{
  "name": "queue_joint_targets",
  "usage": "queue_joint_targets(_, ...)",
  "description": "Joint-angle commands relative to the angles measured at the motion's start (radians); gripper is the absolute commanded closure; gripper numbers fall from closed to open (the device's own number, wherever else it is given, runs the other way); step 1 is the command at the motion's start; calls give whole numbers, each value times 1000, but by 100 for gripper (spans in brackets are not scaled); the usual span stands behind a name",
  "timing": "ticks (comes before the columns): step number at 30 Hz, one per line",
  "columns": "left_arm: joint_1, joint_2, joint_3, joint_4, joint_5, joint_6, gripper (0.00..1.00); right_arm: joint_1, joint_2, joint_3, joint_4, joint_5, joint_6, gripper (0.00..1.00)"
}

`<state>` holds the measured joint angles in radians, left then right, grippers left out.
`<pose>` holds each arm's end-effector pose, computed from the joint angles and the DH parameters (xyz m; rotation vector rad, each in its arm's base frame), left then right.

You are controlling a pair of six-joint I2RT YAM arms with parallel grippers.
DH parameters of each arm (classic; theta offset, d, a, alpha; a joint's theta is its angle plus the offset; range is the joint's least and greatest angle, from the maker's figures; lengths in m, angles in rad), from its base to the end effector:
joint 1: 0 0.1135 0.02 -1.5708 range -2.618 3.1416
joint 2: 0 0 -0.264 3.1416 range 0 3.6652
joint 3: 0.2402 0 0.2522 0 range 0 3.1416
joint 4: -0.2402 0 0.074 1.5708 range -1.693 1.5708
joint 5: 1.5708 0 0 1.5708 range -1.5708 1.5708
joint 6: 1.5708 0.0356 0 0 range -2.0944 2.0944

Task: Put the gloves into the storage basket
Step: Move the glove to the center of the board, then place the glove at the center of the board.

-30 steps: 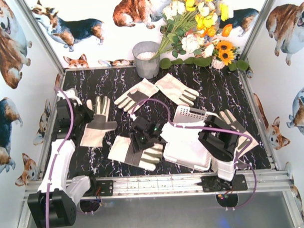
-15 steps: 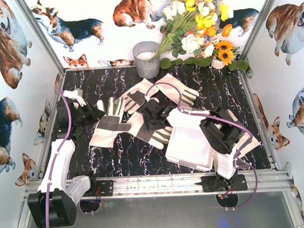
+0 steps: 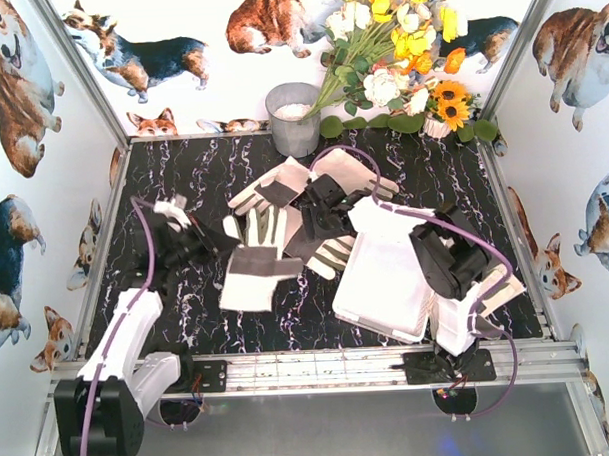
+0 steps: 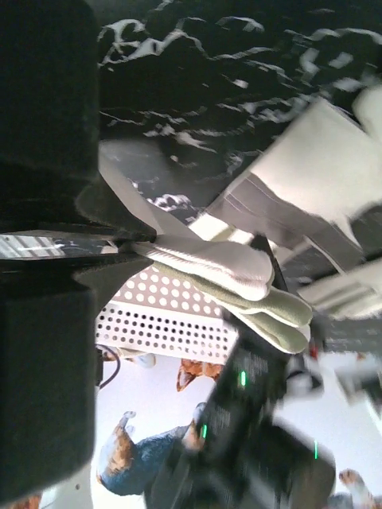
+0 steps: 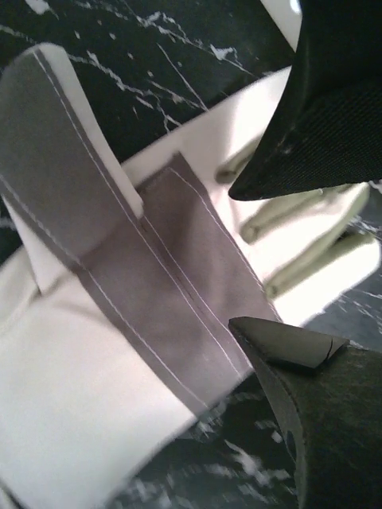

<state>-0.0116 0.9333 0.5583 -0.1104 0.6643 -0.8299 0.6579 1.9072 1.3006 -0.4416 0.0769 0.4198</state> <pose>0.2028 -0.0243 0.2442 -0.4379 2.1161 -1.1873 0.3160 0.2407 0.1775 -0.2867 2.6257 0.2752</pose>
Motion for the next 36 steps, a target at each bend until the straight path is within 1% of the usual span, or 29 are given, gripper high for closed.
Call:
queue_joint_targets(1,-13,79,-132,153,4,-150,100,5,-169,14,-11,-145,-24,37)
queue_joint_targets(2,-14,106,-149,164,2,-142,100,5,-199,-4,-8,-191,-14,37)
queue_joint_targets(4,-17,145,-149,128,-25,-92,100,5,-274,-47,2,-284,11,32)
queue_joint_targets(8,-48,155,-89,-35,-155,53,100,11,-387,-158,63,-457,102,29)
queue_joint_targets(9,-60,153,-81,-57,-180,66,97,18,-410,-186,81,-481,134,29)
queue_joint_targets(10,-72,151,-79,-68,-193,72,88,28,-427,-209,96,-497,159,29)
queue_joint_targets(11,-83,151,-79,-82,-201,81,77,42,-439,-227,101,-504,176,29)
queue_joint_targets(13,-100,144,-75,-128,-246,111,53,89,-444,-241,90,-465,184,29)
queue_joint_targets(14,-107,138,-73,-155,-292,128,47,114,-438,-240,75,-432,180,28)
queue_joint_targets(16,-113,118,-74,-196,-342,147,41,154,-410,-229,41,-379,180,29)
queue_joint_targets(20,-130,76,-72,-228,-395,157,40,223,-361,-208,-6,-279,182,29)
queue_joint_targets(22,-142,72,-70,-242,-414,165,40,248,-341,-201,-15,-252,190,29)
queue_joint_targets(28,-160,113,-86,-220,-410,179,45,261,-313,-232,-7,-199,258,30)
queue_joint_targets(31,-163,130,-92,-196,-409,177,48,261,-299,-261,36,-206,286,30)
queue_joint_targets(35,-169,164,-97,-149,-398,170,52,261,-254,-256,73,-232,300,31)
queue_joint_targets(36,-170,176,-94,-142,-396,171,53,261,-242,-252,79,-230,300,32)
